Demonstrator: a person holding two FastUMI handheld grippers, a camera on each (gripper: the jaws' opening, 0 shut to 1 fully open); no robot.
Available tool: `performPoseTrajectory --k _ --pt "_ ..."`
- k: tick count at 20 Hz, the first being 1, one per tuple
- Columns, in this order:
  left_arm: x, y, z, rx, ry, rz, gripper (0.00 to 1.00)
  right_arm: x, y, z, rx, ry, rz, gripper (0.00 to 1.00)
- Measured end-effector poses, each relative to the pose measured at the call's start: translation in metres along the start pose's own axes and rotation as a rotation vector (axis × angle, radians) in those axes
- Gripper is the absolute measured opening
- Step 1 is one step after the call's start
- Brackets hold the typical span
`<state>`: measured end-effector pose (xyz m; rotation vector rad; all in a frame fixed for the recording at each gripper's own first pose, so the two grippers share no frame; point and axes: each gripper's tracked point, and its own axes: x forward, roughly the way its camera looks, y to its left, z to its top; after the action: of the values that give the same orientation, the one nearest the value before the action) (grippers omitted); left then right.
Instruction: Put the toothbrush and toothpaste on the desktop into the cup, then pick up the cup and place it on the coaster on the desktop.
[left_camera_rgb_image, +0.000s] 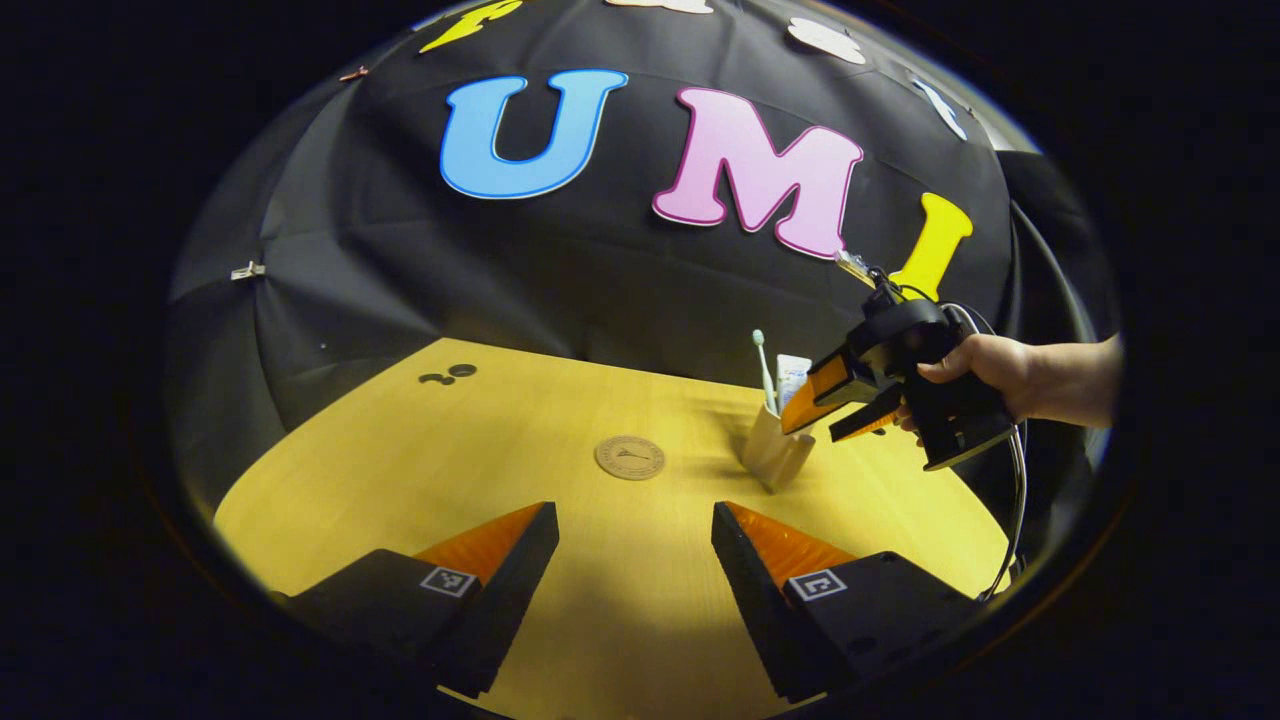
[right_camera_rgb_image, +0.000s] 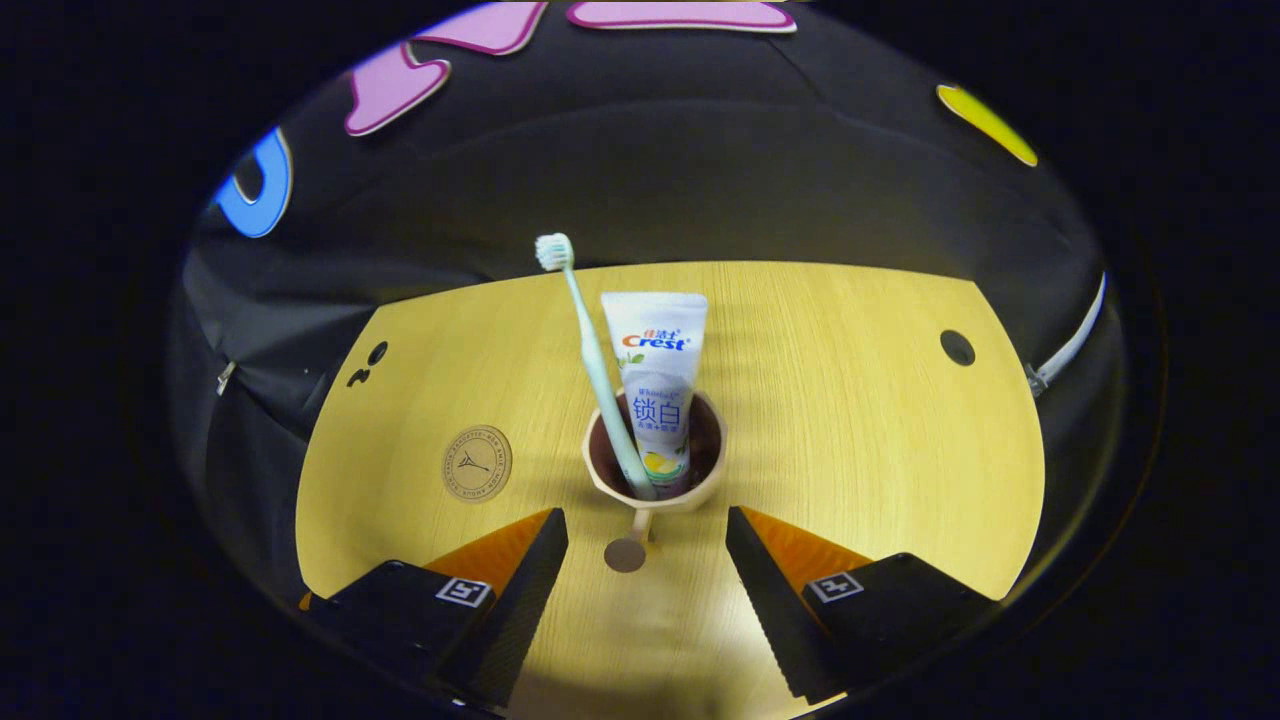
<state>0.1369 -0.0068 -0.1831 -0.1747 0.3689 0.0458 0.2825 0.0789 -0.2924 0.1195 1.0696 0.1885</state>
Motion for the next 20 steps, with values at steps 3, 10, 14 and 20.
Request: performPoseTrajectory --k 3,10,14,20 --pt "-0.009 0.021 -0.001 -0.012 0.002 0.036 0.98 0.019 0.001 -0.01 0.04 0.095 -0.003 0.98" --pt "-0.031 0.045 -0.015 -0.067 0.034 0.089 0.98 0.049 0.002 -0.012 0.035 0.186 -0.053 0.98" --pt "-0.041 0.046 -0.025 -0.063 0.055 0.089 0.98 0.064 0.003 -0.022 0.071 0.25 -0.069 0.96" --pt "-0.047 0.044 -0.03 -0.075 0.069 0.087 0.98 0.073 -0.004 -0.021 0.093 0.248 -0.103 0.75"
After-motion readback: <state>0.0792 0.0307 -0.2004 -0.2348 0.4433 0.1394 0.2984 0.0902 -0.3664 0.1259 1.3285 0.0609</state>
